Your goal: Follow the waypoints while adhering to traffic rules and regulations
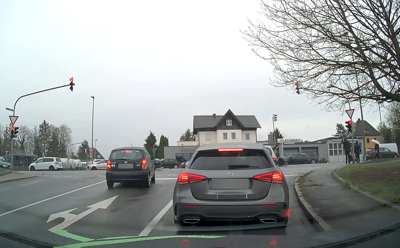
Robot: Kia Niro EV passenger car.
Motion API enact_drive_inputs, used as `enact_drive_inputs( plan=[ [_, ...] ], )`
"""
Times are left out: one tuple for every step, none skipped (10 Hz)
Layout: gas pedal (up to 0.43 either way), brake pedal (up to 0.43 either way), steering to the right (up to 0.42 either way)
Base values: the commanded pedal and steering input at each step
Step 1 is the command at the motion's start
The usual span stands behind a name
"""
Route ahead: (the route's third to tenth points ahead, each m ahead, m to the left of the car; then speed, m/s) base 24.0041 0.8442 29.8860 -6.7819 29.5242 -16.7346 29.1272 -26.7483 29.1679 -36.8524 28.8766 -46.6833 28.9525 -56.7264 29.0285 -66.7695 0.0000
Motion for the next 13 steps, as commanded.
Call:
enact_drive_inputs(
  plan=[
    [0.0,0.451,0.16],
    [0.0,0.451,0.161],
    [0.0,0.451,0.161],
    [0.0,0.445,0.16],
    [0.0,0.451,0.161],
    [0.0,0.445,0.161],
    [0.0,0.451,0.161],
    [0.0,0.445,0.16],
    [0.0,0.451,0.16],
    [0.0,0.451,0.16],
    [0.0,0.445,0.161],
    [0.0,0.445,0.161],
    [0.0,0.451,0.161]
  ],
)
